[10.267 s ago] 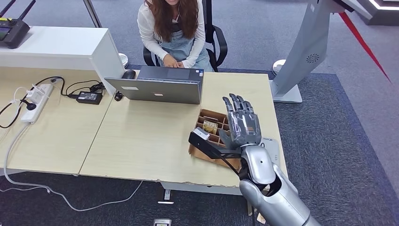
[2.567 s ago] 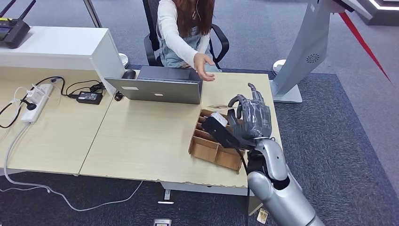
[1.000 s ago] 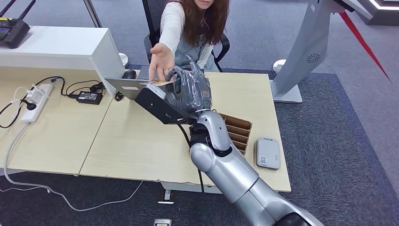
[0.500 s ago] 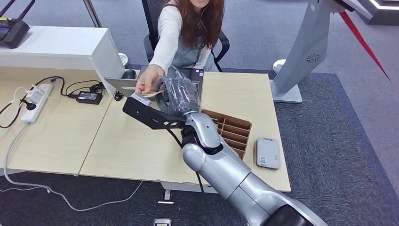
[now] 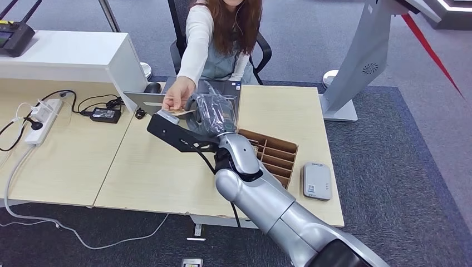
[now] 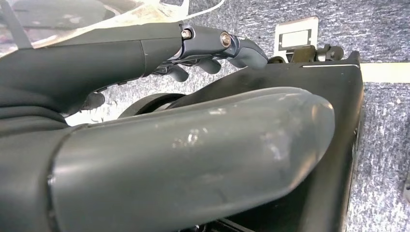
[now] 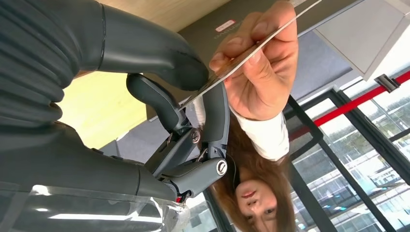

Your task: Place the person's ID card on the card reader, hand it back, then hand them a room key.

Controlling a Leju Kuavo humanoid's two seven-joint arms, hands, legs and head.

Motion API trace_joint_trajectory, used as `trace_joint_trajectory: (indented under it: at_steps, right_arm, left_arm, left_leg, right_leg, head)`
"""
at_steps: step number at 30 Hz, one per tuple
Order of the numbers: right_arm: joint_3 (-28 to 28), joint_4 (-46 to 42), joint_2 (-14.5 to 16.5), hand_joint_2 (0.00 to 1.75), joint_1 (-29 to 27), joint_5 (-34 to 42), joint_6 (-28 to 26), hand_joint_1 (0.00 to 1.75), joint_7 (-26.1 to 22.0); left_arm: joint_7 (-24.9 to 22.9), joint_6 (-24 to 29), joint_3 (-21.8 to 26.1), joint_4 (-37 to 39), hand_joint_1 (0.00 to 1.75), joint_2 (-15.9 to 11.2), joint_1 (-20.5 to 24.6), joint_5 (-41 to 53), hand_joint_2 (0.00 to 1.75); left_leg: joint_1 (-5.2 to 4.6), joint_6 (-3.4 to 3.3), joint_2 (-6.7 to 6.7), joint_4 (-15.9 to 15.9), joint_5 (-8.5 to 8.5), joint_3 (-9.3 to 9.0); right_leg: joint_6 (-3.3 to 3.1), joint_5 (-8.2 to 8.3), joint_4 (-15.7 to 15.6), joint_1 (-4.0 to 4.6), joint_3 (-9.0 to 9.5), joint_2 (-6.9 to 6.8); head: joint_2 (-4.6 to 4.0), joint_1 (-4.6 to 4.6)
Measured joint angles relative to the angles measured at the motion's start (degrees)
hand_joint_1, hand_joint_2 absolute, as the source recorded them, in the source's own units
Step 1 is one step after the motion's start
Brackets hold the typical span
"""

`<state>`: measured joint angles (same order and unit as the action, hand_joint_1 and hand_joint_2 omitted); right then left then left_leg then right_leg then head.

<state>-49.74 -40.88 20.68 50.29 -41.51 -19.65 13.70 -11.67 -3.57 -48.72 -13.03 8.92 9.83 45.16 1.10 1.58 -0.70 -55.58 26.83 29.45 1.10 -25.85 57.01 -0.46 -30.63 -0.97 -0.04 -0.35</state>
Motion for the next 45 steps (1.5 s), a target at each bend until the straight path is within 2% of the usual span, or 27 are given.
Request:
trace_joint_trajectory:
  at_steps: [1,5,11,15,20,25,29,33,41,45]
  right_arm:
    - [-0.02,0.20,0.00,1.75,0.00,0.02,-0.01,1.75,-0.03]
    - [-0.07,1.03,0.00,1.75,0.11,1.13,0.64,0.00,-0.43]
    - [-0.62,1.09,0.18,1.75,0.29,5.10,-0.25,0.00,0.91]
    - [-2.05,0.02,0.30,0.00,0.29,9.27,-2.54,0.00,2.02]
    - [-3.80,-1.56,0.31,0.00,0.27,13.67,-4.98,0.00,-0.04]
    - [-4.46,-2.47,0.31,0.00,-0.29,17.93,-8.86,0.00,-6.65]
    - [-3.95,-3.19,0.20,1.75,-2.21,19.98,-10.81,0.00,-13.15]
    - [-1.09,-8.55,-1.48,1.75,-7.68,20.03,-10.91,0.00,-17.79]
    - [5.94,-23.42,-8.60,1.75,-19.62,24.34,-13.44,0.00,-20.85]
    - [9.15,-28.50,-12.02,1.75,-25.73,29.00,-14.55,0.00,-22.65]
  left_arm:
    - [-0.01,0.01,0.00,0.00,0.00,0.02,0.00,0.00,0.00]
    - [0.00,0.01,-0.01,0.00,0.00,0.16,0.04,0.04,0.00]
    - [-0.01,0.01,0.00,0.00,0.00,0.17,0.08,0.07,0.00]
    - [-0.01,0.01,0.00,0.00,0.00,0.16,0.04,0.07,0.00]
    - [-0.02,0.04,0.00,0.02,0.00,0.10,-0.05,0.02,0.00]
    - [-0.28,0.16,0.00,0.02,0.00,-0.19,-0.22,-0.41,0.00]
    - [-0.79,0.50,0.00,0.02,0.00,-0.49,-0.64,-1.01,0.00]
    - [-1.70,1.11,0.01,0.02,0.00,-0.72,-1.06,-1.76,0.00]
    - [-3.29,1.70,0.15,0.02,0.00,-1.13,-1.57,-2.47,0.00]
    - [-4.04,1.71,0.20,0.02,0.00,-1.28,-1.59,-2.69,0.00]
  left_leg:
    - [0.00,0.00,0.00,0.00,0.00,0.00]
    - [0.00,0.00,0.00,0.00,0.00,0.01]
    - [0.01,0.00,-0.01,0.01,0.00,0.01]
    - [0.01,0.00,-0.01,0.01,0.00,0.01]
    - [0.01,0.00,0.00,0.01,0.00,0.01]
    - [0.01,0.00,-0.01,0.01,0.00,0.01]
    - [0.01,0.00,-0.02,0.01,0.00,-0.01]
    - [0.00,0.00,-0.01,0.00,0.01,-0.01]
    - [-0.01,-0.01,-0.04,-0.01,0.02,-0.01]
    - [-0.01,-0.01,-0.04,0.00,0.02,-0.01]
  right_leg:
    - [0.00,0.00,0.00,0.00,0.00,0.00]
    - [0.00,0.00,0.00,0.00,-0.02,0.00]
    - [0.00,0.00,0.00,0.01,-0.01,0.00]
    - [0.00,0.00,0.00,0.01,-0.01,0.00]
    - [0.00,0.00,0.00,0.01,-0.01,0.00]
    - [0.00,0.00,0.00,0.01,-0.01,0.00]
    - [-0.01,-0.01,0.00,0.01,-0.04,0.00]
    - [-0.01,-0.02,-0.01,0.00,-0.05,0.00]
    - [-0.01,-0.01,-0.04,-0.02,-0.05,0.01]
    - [-0.01,-0.02,-0.04,-0.02,-0.04,0.01]
  head:
    - [0.00,0.00]
    - [0.00,0.00]
    - [0.00,0.00]
    - [0.00,0.00]
    - [0.00,0.00]
    - [0.00,0.00]
    - [0.00,0.00]
    - [0.00,0.00]
    - [0.00,-0.01]
    - [0.00,0.00]
